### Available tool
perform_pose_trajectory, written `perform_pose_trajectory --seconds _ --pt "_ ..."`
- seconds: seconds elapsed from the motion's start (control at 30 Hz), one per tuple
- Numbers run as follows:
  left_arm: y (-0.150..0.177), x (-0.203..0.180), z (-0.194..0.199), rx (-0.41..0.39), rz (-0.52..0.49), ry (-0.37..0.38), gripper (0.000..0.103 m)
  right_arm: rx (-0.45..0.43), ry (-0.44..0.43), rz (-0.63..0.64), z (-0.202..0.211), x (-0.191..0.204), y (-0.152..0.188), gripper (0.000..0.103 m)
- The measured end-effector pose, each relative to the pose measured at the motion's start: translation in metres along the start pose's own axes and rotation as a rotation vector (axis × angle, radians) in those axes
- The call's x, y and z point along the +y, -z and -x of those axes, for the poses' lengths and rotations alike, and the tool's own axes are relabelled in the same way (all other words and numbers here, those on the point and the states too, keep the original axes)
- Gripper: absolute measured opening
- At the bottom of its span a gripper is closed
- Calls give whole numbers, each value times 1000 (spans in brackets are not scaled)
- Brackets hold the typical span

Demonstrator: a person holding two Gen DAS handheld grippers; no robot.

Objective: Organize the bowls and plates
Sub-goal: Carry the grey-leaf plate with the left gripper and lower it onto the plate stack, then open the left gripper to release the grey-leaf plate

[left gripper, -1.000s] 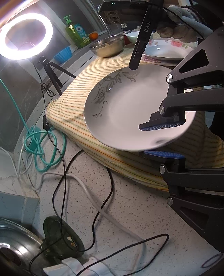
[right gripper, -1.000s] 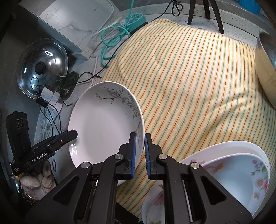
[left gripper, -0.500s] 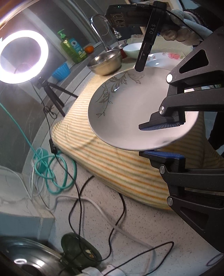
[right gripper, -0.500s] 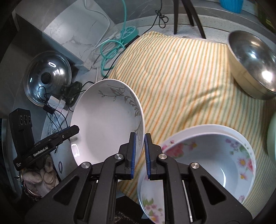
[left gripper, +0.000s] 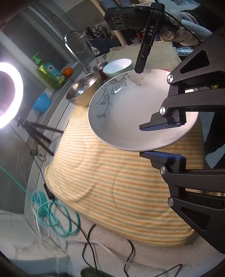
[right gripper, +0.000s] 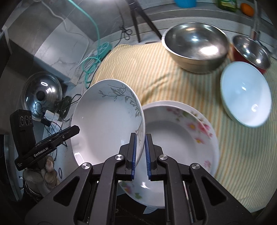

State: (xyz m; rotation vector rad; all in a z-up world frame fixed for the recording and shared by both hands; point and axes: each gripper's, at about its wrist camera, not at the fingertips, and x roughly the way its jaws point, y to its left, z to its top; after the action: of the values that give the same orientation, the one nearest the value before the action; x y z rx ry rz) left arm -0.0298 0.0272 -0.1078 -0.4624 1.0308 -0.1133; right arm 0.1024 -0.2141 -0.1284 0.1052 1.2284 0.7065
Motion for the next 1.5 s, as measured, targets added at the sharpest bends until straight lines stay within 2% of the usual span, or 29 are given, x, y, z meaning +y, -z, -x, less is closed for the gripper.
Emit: perform_pose_trajectory --seconds 0.3,0.6,1.5 --pt "10 -38 -25 68 -79 42 21 -18 46 -85 21 -42 24 10" --pt "18 -55 -38 111 -121 39 21 -6 73 -118 21 -62 40 10" --pt "23 -67 -50 115 -147 -7 21 6 123 -98 13 -65 46 10"
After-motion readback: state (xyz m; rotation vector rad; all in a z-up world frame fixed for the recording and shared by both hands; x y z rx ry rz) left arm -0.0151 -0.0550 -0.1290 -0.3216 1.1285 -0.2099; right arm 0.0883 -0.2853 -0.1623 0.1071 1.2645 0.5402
